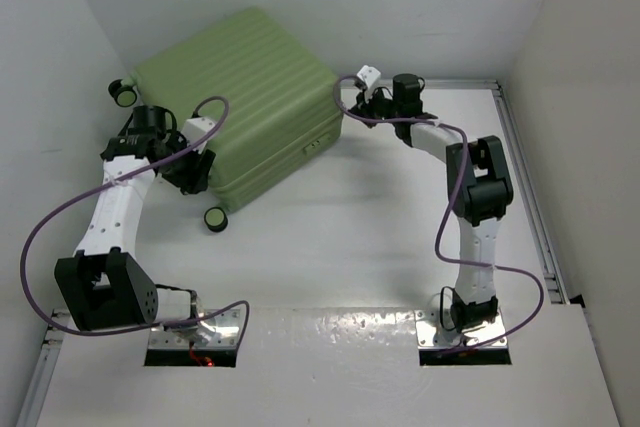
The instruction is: Pack the luggage
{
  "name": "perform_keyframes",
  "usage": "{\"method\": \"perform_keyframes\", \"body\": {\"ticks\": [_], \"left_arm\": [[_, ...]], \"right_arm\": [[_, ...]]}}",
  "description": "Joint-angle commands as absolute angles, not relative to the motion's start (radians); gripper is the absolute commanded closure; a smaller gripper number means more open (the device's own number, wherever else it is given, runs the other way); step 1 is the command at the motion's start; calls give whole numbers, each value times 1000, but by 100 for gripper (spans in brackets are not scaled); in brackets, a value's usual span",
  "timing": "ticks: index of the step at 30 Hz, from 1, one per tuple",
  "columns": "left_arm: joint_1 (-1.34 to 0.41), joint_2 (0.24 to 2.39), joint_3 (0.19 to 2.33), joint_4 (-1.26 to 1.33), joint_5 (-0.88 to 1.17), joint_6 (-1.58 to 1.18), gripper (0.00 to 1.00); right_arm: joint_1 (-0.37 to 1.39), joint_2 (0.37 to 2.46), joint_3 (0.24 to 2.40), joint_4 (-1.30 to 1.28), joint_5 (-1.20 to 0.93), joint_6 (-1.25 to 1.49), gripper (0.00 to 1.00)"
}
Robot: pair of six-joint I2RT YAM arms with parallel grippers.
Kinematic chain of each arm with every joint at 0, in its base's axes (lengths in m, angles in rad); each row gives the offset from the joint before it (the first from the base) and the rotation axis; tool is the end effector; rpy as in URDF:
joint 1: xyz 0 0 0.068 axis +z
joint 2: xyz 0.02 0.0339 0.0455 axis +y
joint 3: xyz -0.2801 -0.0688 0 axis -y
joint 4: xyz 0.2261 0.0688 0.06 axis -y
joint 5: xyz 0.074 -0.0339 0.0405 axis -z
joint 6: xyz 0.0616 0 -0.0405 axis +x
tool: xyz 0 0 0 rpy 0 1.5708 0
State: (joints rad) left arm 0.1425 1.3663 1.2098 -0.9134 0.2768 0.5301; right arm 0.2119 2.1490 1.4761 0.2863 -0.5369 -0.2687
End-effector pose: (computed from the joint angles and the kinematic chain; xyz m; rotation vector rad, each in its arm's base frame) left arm 0.2596 0.0202 0.2949 0.5867 2.5123 -0.1214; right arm 0.4869 0.1370 0.2062 -0.7930 1.7603 0.4858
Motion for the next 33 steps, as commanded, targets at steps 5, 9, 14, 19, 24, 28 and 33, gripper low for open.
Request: {"method": "perform_keyframes", "body": {"ticks": [5,9,14,19,24,28,33], "left_arm": [[178,1517,1193,-133,-250,430,100],[158,1554,1242,-143,-273,410,100],[158,1624,1308,-143,-287,359,100],[138,1707,1391,-187,-285,359,100],[139,1843,1623,-300,-270,377,100],[149,1878,1701,-333,-268,454,100],[167,1890,1710,-333,-308,529,100]], "right_arm": [[77,2356,1719,494,-281,-270,100],[67,2498,1842,598,-400,-126,100],[51,2592,1894,876,-598,165,100],[74,2701,2026,965,-664,348,100],[133,2743,2078,1051,-693,459,100],[169,2758,2098,1117,-669,520,100],[212,2775,2112,1121,-627,496,100]]}}
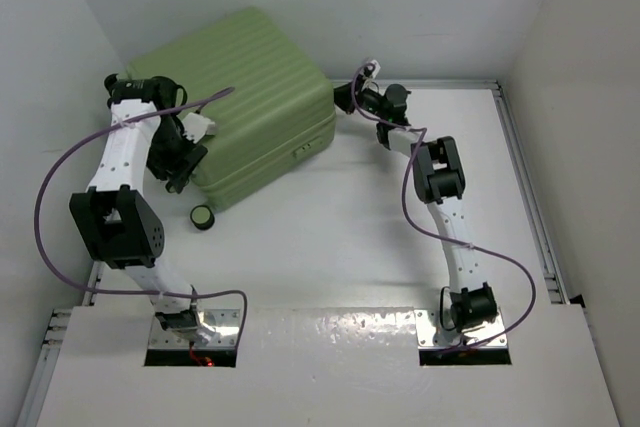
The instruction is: Pack the luggage
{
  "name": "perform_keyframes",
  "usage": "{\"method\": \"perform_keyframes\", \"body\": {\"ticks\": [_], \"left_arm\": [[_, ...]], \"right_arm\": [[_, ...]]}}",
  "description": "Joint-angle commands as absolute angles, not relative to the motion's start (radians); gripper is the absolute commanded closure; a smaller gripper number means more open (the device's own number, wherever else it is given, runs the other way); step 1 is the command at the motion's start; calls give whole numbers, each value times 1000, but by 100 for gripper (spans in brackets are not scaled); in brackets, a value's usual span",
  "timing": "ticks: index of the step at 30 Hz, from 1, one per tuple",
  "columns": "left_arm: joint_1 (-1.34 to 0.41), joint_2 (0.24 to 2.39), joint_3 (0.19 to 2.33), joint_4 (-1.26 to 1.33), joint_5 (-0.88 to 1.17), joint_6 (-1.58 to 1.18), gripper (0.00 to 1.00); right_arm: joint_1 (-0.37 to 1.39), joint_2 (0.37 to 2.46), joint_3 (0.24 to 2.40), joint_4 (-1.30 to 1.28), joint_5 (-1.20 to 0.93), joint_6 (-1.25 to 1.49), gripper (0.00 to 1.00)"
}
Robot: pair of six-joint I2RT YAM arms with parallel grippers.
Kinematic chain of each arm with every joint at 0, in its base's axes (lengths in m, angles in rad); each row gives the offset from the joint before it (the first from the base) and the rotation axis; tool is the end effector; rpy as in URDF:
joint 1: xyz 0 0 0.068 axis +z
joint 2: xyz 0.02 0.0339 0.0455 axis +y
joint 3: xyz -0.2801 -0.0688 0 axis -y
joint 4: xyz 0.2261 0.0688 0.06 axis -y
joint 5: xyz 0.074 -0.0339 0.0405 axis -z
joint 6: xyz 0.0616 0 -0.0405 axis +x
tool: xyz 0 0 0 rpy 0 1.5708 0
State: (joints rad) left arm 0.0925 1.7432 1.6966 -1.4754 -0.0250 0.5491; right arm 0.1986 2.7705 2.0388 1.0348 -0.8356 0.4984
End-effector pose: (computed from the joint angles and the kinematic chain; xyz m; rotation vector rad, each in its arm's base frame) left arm 0.3019 0.0295 0.3034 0.7013 3.0223 0.0607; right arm 0.5786 0.1631 0.1431 -0.5597 1.3484 1.1020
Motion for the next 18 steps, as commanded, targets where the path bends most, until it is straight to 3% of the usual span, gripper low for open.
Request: {"method": "perform_keyframes", "body": {"ticks": [1,18], "left_arm": [[167,1890,1710,-319,-320,543,100],[195,1551,1249,-222,-264,857,100]], "right_arm": [[224,2792,2121,1117,-594,486,100],[365,2899,2221,1078,-310,338,100]]}}
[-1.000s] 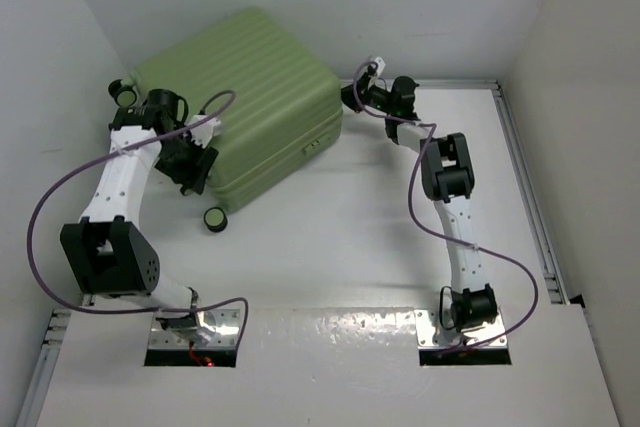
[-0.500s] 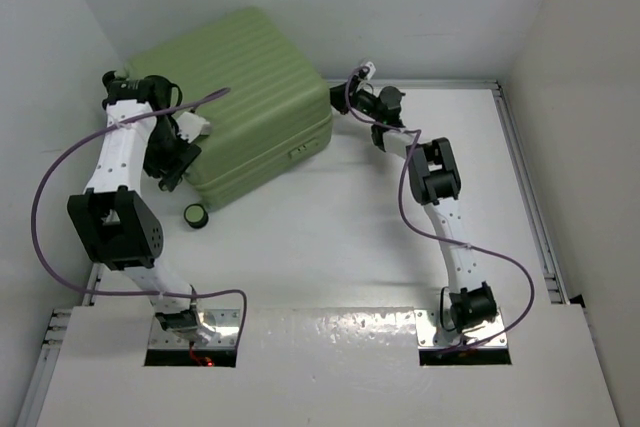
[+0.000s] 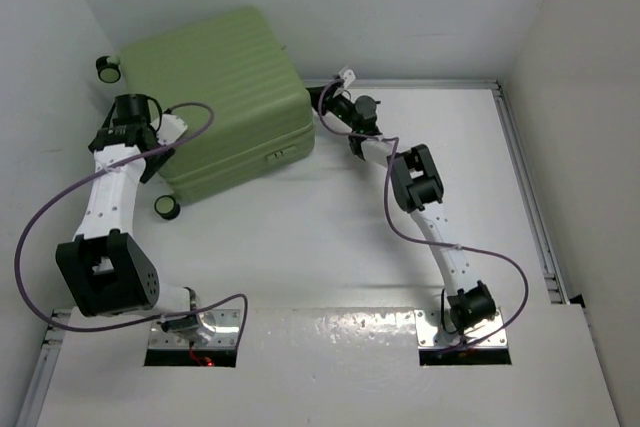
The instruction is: Pack the luggage
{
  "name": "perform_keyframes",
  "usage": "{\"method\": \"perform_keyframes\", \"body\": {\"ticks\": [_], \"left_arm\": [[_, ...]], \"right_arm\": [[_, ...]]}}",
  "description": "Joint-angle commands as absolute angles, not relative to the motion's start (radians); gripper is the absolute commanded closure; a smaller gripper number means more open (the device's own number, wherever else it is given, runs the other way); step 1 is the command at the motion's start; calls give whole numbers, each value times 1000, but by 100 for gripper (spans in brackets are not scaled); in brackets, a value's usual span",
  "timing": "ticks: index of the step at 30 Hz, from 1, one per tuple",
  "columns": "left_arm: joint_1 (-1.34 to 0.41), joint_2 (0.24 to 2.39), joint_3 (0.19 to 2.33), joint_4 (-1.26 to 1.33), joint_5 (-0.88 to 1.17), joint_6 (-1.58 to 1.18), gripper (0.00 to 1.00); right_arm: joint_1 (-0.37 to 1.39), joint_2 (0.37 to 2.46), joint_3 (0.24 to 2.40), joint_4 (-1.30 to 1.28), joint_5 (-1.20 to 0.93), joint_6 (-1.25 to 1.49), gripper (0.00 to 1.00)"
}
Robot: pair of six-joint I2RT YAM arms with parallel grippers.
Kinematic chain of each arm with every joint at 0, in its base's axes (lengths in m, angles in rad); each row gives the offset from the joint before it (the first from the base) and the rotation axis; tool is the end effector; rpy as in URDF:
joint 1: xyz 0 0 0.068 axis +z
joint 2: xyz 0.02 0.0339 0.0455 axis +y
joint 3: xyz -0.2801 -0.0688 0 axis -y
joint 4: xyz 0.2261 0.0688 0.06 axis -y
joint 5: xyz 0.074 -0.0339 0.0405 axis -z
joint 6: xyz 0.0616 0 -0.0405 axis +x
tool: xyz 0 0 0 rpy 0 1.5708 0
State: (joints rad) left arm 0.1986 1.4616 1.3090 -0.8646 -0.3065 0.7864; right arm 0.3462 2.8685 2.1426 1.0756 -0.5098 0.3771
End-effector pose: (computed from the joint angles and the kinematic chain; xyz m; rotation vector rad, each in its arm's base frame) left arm 0.2824 0.0758 0.3040 0.6696 2.6217 0.7310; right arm 0.5718 0.2382 0.1276 -0.4427 1.2474 0.9295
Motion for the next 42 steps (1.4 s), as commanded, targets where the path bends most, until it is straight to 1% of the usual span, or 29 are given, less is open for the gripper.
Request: {"method": "perform_keyframes", "body": {"ticks": [1,7,11,15,19,20,25,27,32,35,38,40,42], "left_arm": [[195,1537,1235,-222,-264,877,100],[253,1456,1135,-222,-227,942,100],[293,1405,1111,-271,-184,994,100],[363,1304,1033,-319,-108,1092,100],[420,1238,980,-366,-17,1161,100],[429,1194,965,-391,4,1179,100],[508,1030,838,-491,187,1397,100],[544,976,809,-529,221,1463,100],[635,930,799,-668,322,1607,100],[701,894,799,-762,382,1731,100],[741,894,799,-781,403,1790,100],[752,925,799,-761,403,1801,100],[752,939,790,-735,403,1810,100]], "right_arm": [[370,2914,2232,1069,-305,337,100],[422,2956,2296,1055,-227,290,100],[459,2967,2299,1043,-158,256,100],[479,2961,2287,1040,-121,265,100],[482,2941,2272,1066,-139,284,100],[479,2935,2252,1083,-147,284,100],[482,2873,2175,1141,-190,281,100],[480,2872,2180,1157,-208,273,100],[476,2861,2194,1172,-219,262,100],[474,2823,2140,1212,-236,264,100],[479,2807,2103,1246,-259,273,100],[477,2830,2146,1207,-256,264,100],[476,2893,2270,1165,-238,253,100]]}}
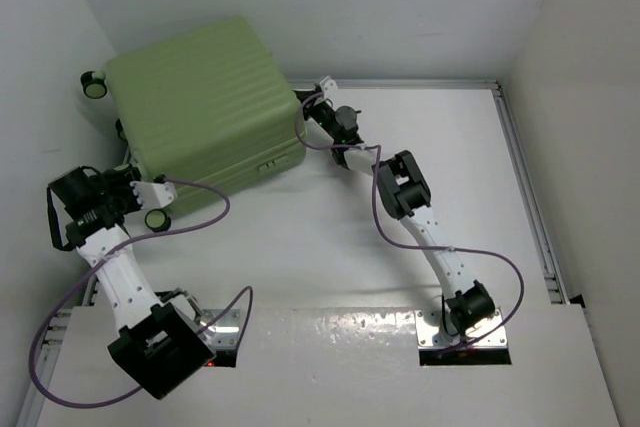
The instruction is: Pack the luggage
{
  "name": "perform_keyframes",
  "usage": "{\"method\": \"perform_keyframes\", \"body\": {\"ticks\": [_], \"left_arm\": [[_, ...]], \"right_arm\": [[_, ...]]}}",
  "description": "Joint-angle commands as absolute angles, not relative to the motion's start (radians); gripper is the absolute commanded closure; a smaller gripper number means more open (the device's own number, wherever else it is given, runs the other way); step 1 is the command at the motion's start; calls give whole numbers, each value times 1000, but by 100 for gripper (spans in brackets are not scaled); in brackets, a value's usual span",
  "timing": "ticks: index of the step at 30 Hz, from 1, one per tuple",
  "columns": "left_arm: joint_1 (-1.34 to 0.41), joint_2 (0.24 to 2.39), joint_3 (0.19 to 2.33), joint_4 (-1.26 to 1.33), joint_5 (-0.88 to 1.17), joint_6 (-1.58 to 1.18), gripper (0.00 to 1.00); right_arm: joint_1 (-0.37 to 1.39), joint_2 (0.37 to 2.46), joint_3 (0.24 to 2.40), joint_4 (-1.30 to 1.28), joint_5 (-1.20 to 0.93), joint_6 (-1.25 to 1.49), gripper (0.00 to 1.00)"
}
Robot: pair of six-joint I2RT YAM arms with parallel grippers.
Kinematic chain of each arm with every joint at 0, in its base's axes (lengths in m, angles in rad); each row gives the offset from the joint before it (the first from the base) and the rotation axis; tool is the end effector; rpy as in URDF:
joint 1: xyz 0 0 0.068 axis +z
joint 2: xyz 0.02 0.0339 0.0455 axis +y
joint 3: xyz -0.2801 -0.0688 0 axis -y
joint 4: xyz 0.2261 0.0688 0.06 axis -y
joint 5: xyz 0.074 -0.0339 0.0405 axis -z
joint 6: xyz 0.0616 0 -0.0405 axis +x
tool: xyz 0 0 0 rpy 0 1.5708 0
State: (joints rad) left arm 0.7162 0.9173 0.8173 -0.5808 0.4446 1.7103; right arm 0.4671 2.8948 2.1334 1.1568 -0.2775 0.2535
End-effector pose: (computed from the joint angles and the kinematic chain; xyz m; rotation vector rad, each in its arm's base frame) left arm 0.1542 0.0991 0.2914 1.3140 1.9026 0.8452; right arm 0.5457 0.2941 0.1207 -0.3788 1.1689 0.7936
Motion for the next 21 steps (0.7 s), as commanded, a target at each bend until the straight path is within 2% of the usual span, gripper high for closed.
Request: {"method": "perform_keyframes", "body": {"ticks": [1,4,9,10,11,12,13,14,15,16,17,21], "left_arm": [[752,951,790,-735,403,1821,100],[732,976,790,-671,403,1812,100],[608,1055,857,-563,335,1619,100],[591,1074,874,-546,321,1582,92],[563,1094,912,-504,307,1500,81],[552,1141,935,-485,282,1465,58],[543,1167,960,-470,282,1430,39],[543,1192,985,-453,267,1396,23],[514,1215,1023,-398,253,1303,14],[499,1235,1038,-361,217,1252,7],[486,1270,1057,-335,201,1215,1],[436,1322,1137,-269,187,1079,0]], "right_arm": [[480,2908,2330,1114,-232,249,100],[488,2950,2347,1083,-201,209,100],[502,2965,2351,1048,-167,186,99],[505,2976,2367,1039,-172,187,96],[511,2977,2361,1031,-179,192,80],[511,2967,2349,1038,-181,210,71],[511,2955,2329,1078,-183,234,62],[509,2939,2237,1128,-173,248,50],[506,2892,2194,1153,-167,262,47],[500,2826,2143,1198,-164,326,45],[465,2797,1999,1207,-185,357,45],[361,2538,1754,1140,-288,639,45]]}}
